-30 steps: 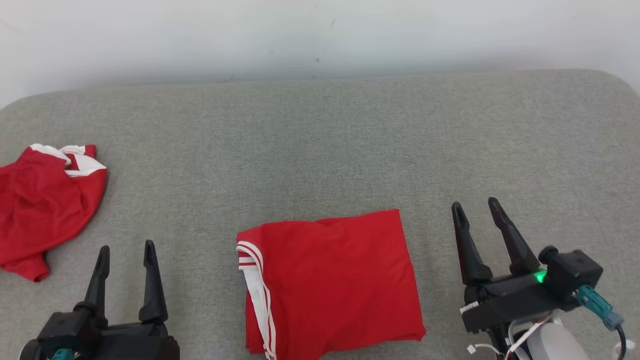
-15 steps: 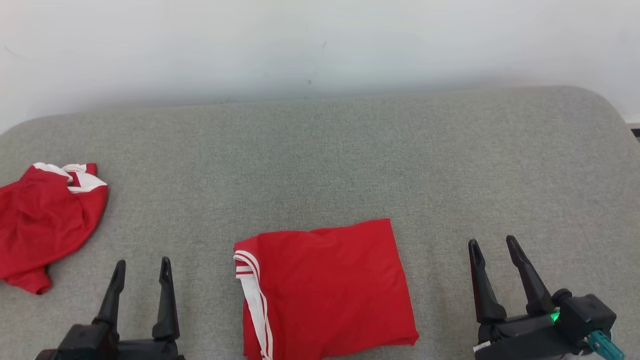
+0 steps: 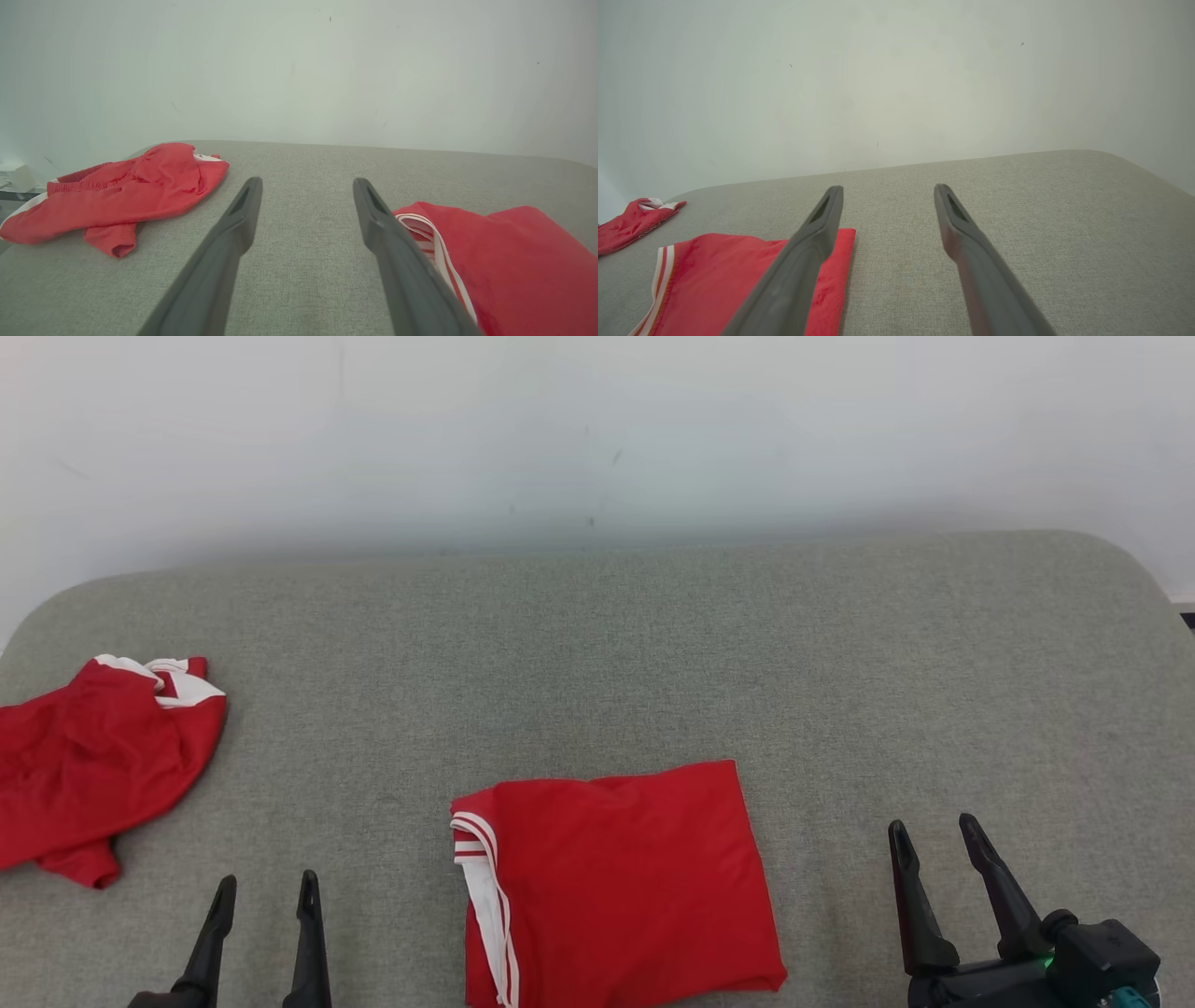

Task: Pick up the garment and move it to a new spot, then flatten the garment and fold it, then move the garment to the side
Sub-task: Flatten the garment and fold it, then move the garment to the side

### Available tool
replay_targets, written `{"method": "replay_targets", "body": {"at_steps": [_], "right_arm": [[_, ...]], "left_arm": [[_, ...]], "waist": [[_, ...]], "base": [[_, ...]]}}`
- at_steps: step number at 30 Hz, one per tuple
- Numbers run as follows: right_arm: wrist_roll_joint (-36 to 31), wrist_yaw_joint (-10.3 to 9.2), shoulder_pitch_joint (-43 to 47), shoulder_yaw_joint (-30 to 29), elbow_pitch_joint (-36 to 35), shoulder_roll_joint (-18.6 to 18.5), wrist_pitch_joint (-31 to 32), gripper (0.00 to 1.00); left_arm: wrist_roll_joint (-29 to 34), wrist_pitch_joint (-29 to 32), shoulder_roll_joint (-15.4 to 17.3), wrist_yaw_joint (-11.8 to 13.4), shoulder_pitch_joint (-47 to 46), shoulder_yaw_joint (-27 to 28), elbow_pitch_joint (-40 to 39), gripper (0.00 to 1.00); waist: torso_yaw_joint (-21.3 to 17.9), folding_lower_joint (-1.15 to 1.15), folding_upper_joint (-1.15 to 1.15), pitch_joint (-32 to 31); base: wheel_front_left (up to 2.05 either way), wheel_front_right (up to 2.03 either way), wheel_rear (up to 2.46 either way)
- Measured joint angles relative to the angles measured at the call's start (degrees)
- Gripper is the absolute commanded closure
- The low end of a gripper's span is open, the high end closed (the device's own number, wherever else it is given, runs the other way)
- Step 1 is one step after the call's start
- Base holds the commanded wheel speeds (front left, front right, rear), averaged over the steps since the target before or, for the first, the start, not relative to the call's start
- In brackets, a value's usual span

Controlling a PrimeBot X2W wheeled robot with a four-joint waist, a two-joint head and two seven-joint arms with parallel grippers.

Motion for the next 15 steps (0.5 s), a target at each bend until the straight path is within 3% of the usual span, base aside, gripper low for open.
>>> {"method": "replay_targets", "body": {"at_steps": [15], "right_arm": [[-1.0, 0.0, 0.7, -0.26, 0.64, 0.51, 0.94, 0.0]], "left_arm": [[-0.02, 0.0, -0.01, 0.49, 0.47, -0.35, 0.14, 0.0]], "waist": [[0.23, 0.0, 0.0, -0.29]], "base": [[0.0, 0.0, 0.0]]}}
